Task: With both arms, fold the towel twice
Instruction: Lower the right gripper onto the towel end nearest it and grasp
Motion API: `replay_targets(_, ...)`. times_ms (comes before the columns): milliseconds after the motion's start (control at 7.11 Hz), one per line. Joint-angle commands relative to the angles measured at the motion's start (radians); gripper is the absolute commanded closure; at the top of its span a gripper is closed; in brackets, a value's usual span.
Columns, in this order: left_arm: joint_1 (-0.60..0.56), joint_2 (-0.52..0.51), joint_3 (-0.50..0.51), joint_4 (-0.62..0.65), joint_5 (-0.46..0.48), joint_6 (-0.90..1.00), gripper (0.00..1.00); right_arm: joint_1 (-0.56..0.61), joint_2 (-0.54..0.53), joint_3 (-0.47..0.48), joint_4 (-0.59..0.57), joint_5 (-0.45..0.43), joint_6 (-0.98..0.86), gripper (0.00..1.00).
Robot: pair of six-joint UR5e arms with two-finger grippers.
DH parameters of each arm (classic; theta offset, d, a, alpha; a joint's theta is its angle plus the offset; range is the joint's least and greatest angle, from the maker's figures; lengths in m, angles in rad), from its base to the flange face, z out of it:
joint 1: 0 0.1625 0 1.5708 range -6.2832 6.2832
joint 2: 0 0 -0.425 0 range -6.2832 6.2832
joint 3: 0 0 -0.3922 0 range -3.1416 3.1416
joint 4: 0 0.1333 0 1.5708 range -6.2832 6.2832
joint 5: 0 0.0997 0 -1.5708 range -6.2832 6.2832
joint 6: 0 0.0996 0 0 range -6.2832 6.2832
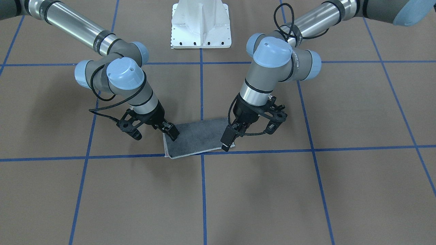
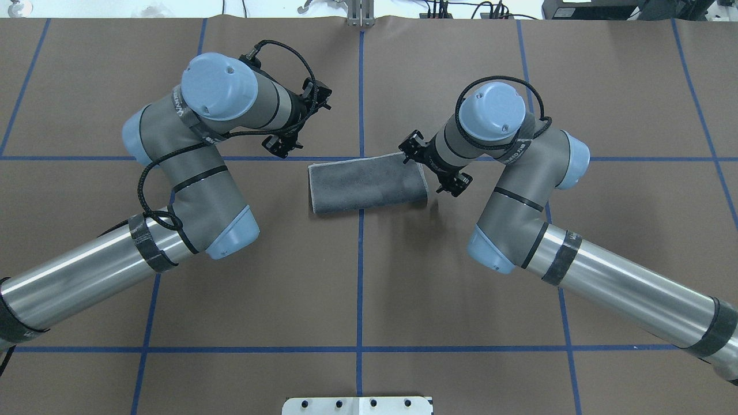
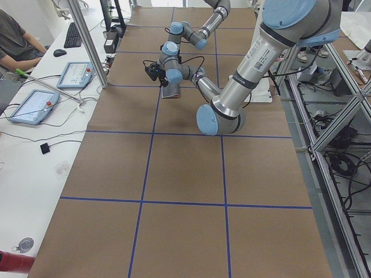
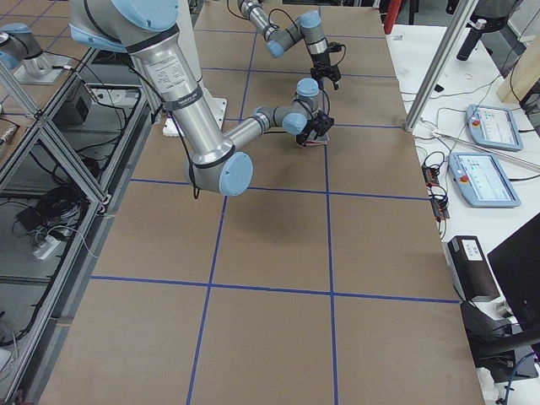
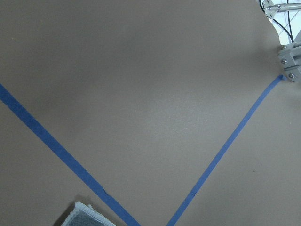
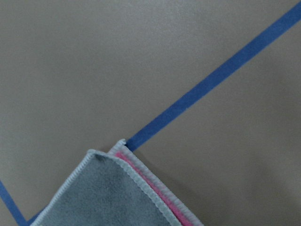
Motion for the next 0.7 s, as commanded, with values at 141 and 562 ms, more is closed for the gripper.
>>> replay_targets(141,0.000,0.001,0.000,0.001,-0.002,0.000,0.00,-0.004,0.007,0.000,0.001,-0.002,0.001,0.13)
replay_targets(562,0.000,-0.001,0.000,0.002,-0.002,-0.002,0.00,0.001,-0.001,0.003,0.001,-0.005,0.003,0.59)
